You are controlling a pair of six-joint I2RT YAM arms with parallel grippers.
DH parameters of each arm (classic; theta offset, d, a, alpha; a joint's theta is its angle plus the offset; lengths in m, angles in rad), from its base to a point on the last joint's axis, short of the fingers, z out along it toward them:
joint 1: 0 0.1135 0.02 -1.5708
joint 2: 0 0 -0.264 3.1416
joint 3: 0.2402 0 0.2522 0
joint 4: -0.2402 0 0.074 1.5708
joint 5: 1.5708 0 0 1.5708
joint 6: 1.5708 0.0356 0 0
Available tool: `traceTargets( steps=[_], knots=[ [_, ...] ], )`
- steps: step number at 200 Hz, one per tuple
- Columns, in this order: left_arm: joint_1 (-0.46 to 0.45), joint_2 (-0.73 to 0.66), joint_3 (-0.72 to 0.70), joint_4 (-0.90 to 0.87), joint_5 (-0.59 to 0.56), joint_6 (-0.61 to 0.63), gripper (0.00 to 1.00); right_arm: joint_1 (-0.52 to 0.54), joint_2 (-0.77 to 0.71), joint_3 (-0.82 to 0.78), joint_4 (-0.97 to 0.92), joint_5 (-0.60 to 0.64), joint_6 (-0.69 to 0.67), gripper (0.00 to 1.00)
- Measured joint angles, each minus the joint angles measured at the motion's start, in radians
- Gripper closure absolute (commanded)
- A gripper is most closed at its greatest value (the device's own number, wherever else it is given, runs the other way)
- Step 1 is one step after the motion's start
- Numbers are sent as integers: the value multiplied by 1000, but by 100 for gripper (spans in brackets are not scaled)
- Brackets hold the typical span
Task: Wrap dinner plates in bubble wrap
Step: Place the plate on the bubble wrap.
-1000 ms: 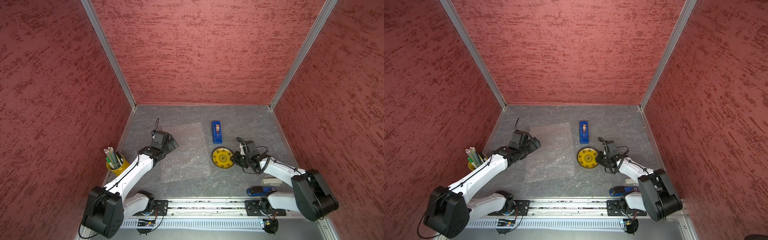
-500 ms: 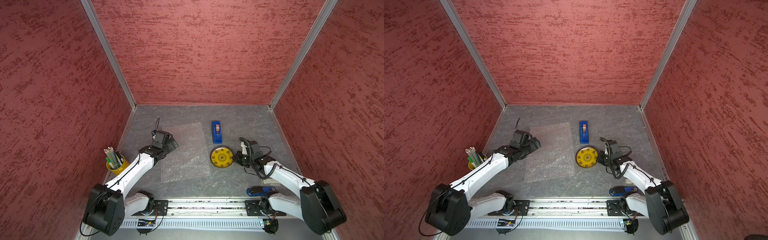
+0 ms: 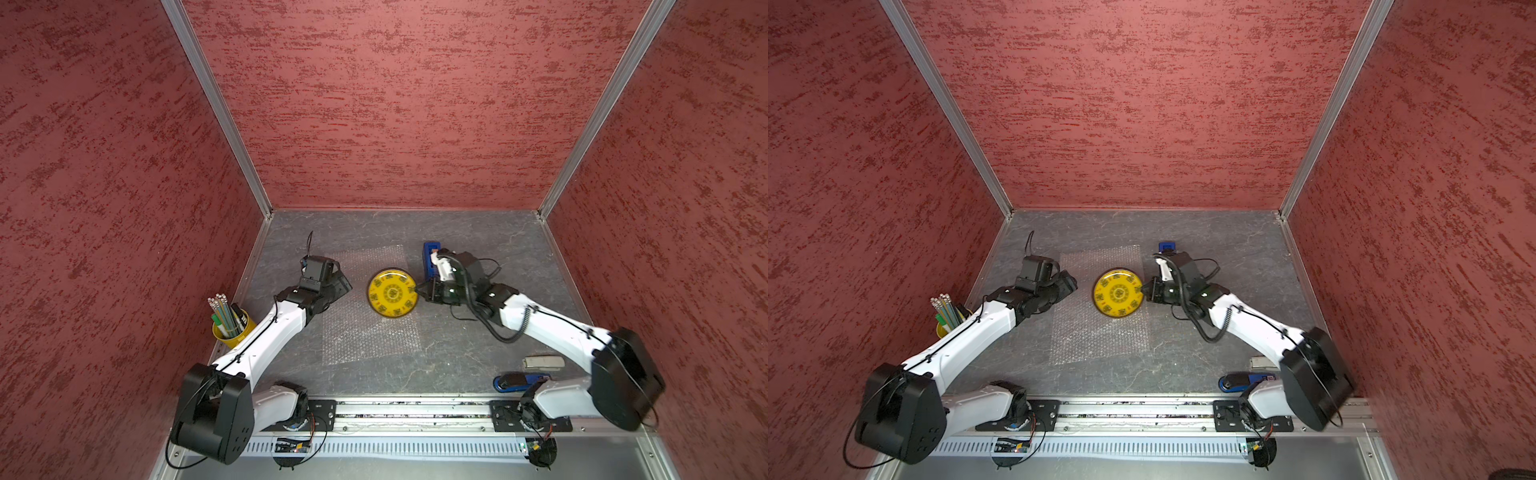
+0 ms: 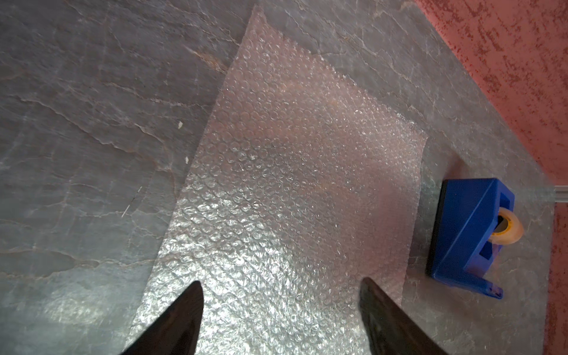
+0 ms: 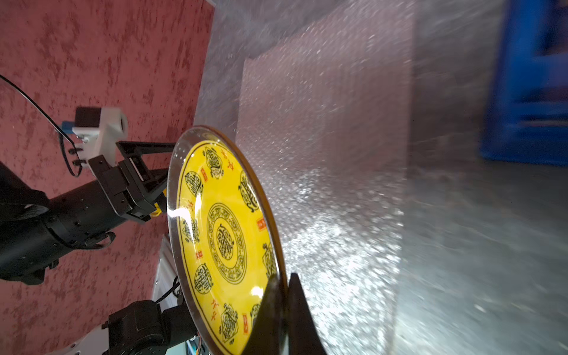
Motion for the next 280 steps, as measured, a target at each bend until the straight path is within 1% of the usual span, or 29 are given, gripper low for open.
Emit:
traceTargets(
  steps=[26, 47, 67, 88, 144, 206, 214, 222, 232, 233, 237, 238, 240, 244, 246, 251, 264, 280],
  knots=[
    [5, 0, 0, 1, 5, 1, 26, 57, 232, 153, 15, -7, 16, 100],
    [11, 0, -1, 4, 21, 6, 27, 74, 335, 200, 17, -15, 29, 100],
    [11, 0, -12, 15, 34, 12, 29, 76, 396, 220, 5, -16, 35, 100],
    [11, 12, -23, 24, 45, 16, 32, 75, 435, 246, -12, -13, 35, 100],
    [11, 50, -23, 45, 63, 17, 34, 60, 483, 334, -26, -11, 34, 100],
    [11, 75, -23, 47, 76, 17, 37, 44, 532, 342, -65, 11, 31, 100],
    [11, 79, -23, 47, 77, 17, 37, 43, 533, 343, -69, 12, 31, 89],
    [11, 82, -23, 47, 78, 17, 38, 41, 535, 343, -71, 13, 31, 74],
    [11, 86, -23, 47, 79, 17, 38, 40, 537, 343, -74, 13, 26, 61],
    [11, 87, -23, 47, 80, 17, 38, 40, 537, 343, -74, 13, 31, 57],
    [11, 88, -23, 47, 80, 17, 38, 40, 537, 343, -76, 14, 27, 33],
    [11, 88, -23, 47, 80, 17, 38, 39, 537, 343, -76, 14, 27, 30],
    [11, 89, -23, 48, 80, 17, 38, 39, 537, 343, -77, 14, 29, 21],
    [11, 90, -23, 48, 80, 17, 38, 39, 537, 343, -78, 15, 28, 7],
    [11, 90, -23, 48, 80, 17, 38, 39, 536, 343, -79, 15, 29, 3],
    [11, 93, -23, 48, 80, 16, 38, 39, 536, 343, -80, 19, 27, 1],
    [11, 100, -23, 48, 81, 16, 38, 39, 525, 348, -80, 21, 21, 1],
    [11, 106, -23, 48, 84, 16, 38, 42, 484, 347, -113, 43, 2, 3]
  ],
)
